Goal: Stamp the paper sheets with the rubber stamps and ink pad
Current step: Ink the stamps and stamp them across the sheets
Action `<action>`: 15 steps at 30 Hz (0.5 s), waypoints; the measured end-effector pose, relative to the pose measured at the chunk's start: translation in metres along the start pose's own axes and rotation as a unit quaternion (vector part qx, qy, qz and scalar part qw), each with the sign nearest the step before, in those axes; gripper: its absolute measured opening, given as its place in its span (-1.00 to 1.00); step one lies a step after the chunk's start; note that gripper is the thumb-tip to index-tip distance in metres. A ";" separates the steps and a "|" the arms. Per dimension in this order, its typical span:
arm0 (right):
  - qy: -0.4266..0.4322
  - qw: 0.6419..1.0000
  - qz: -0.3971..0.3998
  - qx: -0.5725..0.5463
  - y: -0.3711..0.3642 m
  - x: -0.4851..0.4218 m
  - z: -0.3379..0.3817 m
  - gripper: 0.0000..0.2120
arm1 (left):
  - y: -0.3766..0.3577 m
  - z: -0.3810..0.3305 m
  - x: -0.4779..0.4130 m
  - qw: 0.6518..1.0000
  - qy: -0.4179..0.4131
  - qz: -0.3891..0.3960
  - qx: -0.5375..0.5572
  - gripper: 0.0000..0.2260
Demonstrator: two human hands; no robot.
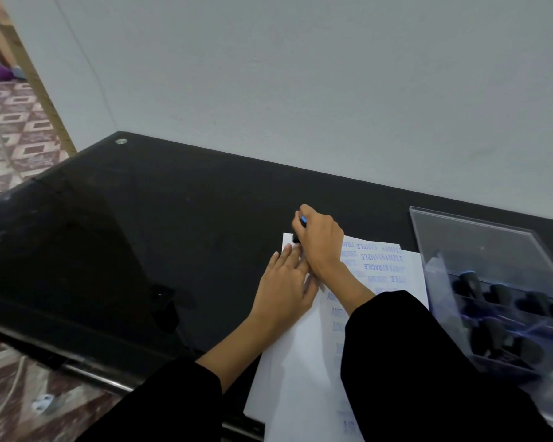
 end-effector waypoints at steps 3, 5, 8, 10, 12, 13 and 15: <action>-0.001 1.000 0.002 0.000 0.000 0.000 0.000 -0.79 | 0.000 0.000 0.001 1.000 -0.003 0.000 -0.004 -0.28; -0.002 1.000 0.008 0.001 0.000 0.000 0.000 -0.79 | -0.001 0.000 0.001 1.000 -0.004 0.005 -0.005 -0.25; -0.002 1.000 0.014 0.002 0.000 0.000 0.000 -0.80 | -0.001 0.000 0.000 1.000 0.001 0.010 -0.001 -0.38; 0.000 1.000 0.015 0.005 0.001 0.000 0.000 -0.80 | 0.000 -0.001 0.000 1.000 0.002 0.009 0.002 -0.43; 0.002 1.000 0.017 0.006 0.001 0.001 -0.001 -0.80 | 0.000 -0.001 0.001 1.000 0.001 0.007 0.003 -0.44; 0.003 1.000 0.017 0.006 0.001 0.001 -0.001 -0.80 | 0.000 -0.001 0.001 1.000 0.001 0.008 0.003 -0.44; 0.006 1.000 0.014 0.007 0.001 0.001 -0.001 -0.80 | 0.000 0.000 0.000 1.000 0.001 0.007 -0.002 -0.42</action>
Point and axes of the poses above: each hand's wrist, its own x-axis away from the middle knuckle, its own y-axis out of the back of the hand, z = x × y, the point moved 5 cm from there along -x, towards the middle knuckle, and after that the axes turned 3 degrees about z, right-handed, at the moved point
